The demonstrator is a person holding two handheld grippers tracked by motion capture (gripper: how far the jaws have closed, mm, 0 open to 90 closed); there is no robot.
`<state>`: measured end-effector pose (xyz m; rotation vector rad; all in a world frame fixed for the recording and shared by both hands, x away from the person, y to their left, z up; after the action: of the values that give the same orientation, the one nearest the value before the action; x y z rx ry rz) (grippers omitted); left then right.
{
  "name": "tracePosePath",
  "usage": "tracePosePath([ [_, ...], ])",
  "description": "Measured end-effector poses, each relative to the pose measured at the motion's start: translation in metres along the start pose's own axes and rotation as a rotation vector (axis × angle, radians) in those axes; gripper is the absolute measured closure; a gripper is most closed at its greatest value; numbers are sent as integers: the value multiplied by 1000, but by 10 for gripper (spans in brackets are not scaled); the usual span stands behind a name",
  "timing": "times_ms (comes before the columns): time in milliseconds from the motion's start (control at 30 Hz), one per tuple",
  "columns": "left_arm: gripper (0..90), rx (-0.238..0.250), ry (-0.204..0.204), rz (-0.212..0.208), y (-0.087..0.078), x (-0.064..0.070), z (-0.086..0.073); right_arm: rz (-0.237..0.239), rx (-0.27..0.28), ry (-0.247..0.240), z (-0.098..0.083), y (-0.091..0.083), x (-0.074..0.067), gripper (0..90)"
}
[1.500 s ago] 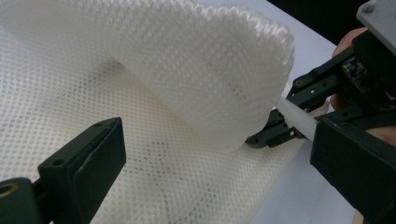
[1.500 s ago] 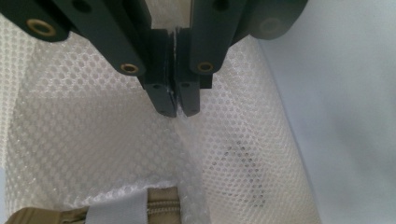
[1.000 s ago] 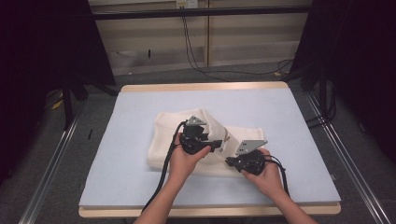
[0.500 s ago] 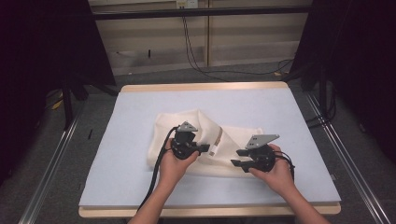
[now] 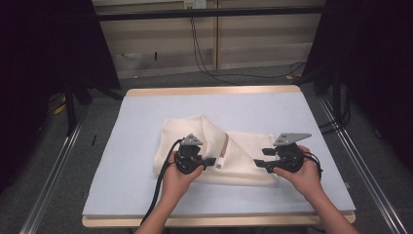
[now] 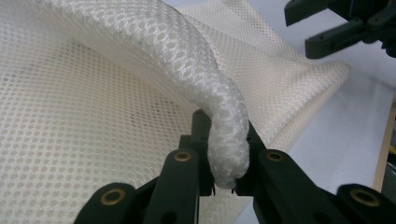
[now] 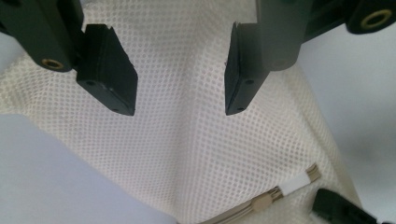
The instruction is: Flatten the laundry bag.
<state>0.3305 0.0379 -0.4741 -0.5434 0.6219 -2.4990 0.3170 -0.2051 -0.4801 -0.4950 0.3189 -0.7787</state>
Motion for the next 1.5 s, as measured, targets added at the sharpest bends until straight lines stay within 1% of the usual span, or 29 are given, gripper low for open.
tracePosePath([
  [33, 826, -3, -1, -4, 0, 1, 0, -7, 7, 11, 1, 0, 1, 463],
  [167, 826, -8, -1, -8, -2, 2, -2, -26, 6, 20, 3, 5, 2, 471],
  [300, 826, -9, -4, -17, -4, 2, -6, -57, -3, 33, 2, 9, 11, 490],
  [400, 826, -19, 2, -19, -5, 2, -8, -102, -22, 21, 0, 11, 21, 498],
  [433, 826, -21, 3, -21, -5, 3, -8, -110, -29, 28, -2, 12, 23, 499],
  [500, 826, -18, 4, -23, -5, 3, -8, -108, -54, 8, -5, 15, 26, 497],
  [567, 826, -23, 10, -26, -5, 3, -7, -89, -66, 2, -9, 20, 26, 462],
  [667, 826, -25, 10, -26, -5, 3, -8, -68, -88, -27, -15, 30, 21, 412],
  [733, 826, -24, 8, -24, -5, 3, -8, -78, -95, -46, -17, 36, 21, 345],
  [767, 827, -21, 6, -26, -5, 3, -9, -97, -101, -47, -17, 37, 22, 307],
  [800, 826, -19, 4, -28, -5, 4, -9, -108, -105, -30, -18, 38, 23, 261],
  [833, 826, -26, 9, -26, -6, 3, -9, -124, -105, -27, -19, 38, 26, 236],
  [900, 826, -28, 12, -26, -5, 3, -10, -120, -118, -27, -21, 39, 27, 191],
  [933, 826, -31, 17, -26, -5, 2, -10, -122, -142, -13, -23, 40, 28, 170],
  [967, 826, -35, 16, -24, -4, 2, -10, -119, -164, 16, -26, 41, 28, 163],
  [1000, 826, -30, 15, -27, -4, 3, -10, -114, -151, 18, -27, 42, 28, 162],
  [1067, 826, -34, 15, -33, -4, 2, -11, -123, -152, 10, -27, 42, 28, 168],
  [1100, 826, -31, 13, -30, -3, 3, -11, -119, -148, 6, -28, 42, 29, 187],
  [1133, 826, -27, 12, -30, -3, 3, -11, -107, -149, 16, -27, 41, 27, 213],
  [1200, 825, -28, 14, -28, -3, 3, -11, -119, -152, 15, -27, 41, 27, 240],
  [1233, 825, -22, 12, -30, -3, 3, -10, -121, -155, 4, -26, 41, 27, 258],
  [1267, 825, -20, 14, -32, -2, 4, -10, -114, -160, 14, -26, 41, 26, 320],
  [1300, 825, -19, 15, -27, -3, 4, -10, -103, -164, 9, -25, 40, 23, 438],
  [1333, 825, -20, 16, -29, -3, 5, -10, -77, -152, -8, -23, 40, 19, 598],
  [1367, 824, -23, 18, -30, -2, 5, -10, -66, -144, -26, -23, 40, 16, 626],
  [1400, 824, -26, 21, -30, -3, 5, -10, -77, -144, -31, -23, 40, 16, 634],
  [1433, 824, -24, 21, -30, -2, 5, -10, -77, -148, -19, -23, 40, 16, 655],
  [1467, 824, -26, 26, -31, -2, 5, -10, -54, -141, -12, -23, 40, 15, 699],
  [1500, 824, -22, 21, -31, -2, 5, -9, -50, -135, -16, -23, 40, 15, 744],
])
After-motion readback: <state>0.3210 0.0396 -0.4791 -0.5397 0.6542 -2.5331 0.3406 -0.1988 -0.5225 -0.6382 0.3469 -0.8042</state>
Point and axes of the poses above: each handheld gripper's, and its own axes: y roughly forward along the jaws, z roughly out of its top, x roughly to its right, the point moved 6 cm from there along y, roughly forward along the jaws, and after that the axes turned 8 degrees about x, right-handed, at the moved point
